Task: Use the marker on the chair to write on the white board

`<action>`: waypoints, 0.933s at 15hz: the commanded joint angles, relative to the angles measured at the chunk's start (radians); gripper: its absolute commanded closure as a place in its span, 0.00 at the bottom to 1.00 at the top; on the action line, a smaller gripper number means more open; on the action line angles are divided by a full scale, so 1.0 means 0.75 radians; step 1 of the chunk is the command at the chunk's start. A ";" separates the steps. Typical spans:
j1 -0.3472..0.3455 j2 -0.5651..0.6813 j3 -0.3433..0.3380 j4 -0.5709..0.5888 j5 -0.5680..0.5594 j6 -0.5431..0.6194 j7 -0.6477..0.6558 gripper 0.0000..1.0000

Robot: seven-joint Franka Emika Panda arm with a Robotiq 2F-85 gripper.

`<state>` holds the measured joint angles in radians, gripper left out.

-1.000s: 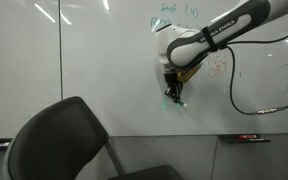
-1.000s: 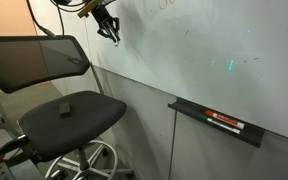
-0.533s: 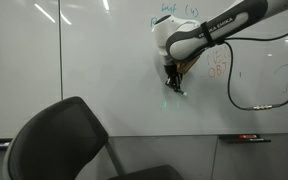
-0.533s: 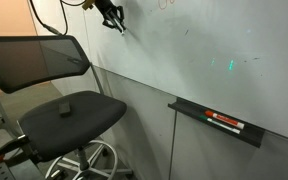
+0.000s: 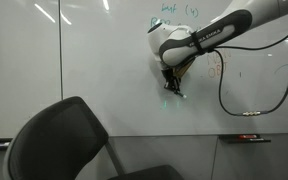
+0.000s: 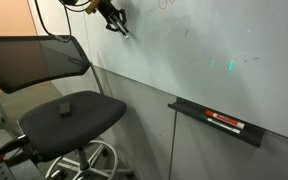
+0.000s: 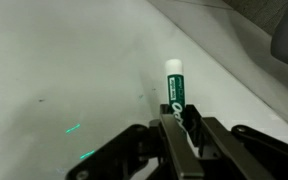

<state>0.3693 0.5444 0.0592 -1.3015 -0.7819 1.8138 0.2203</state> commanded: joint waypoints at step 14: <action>0.009 0.089 0.000 0.157 -0.026 -0.183 -0.137 0.92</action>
<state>0.3847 0.6411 0.0592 -1.1879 -0.8014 1.6949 0.1687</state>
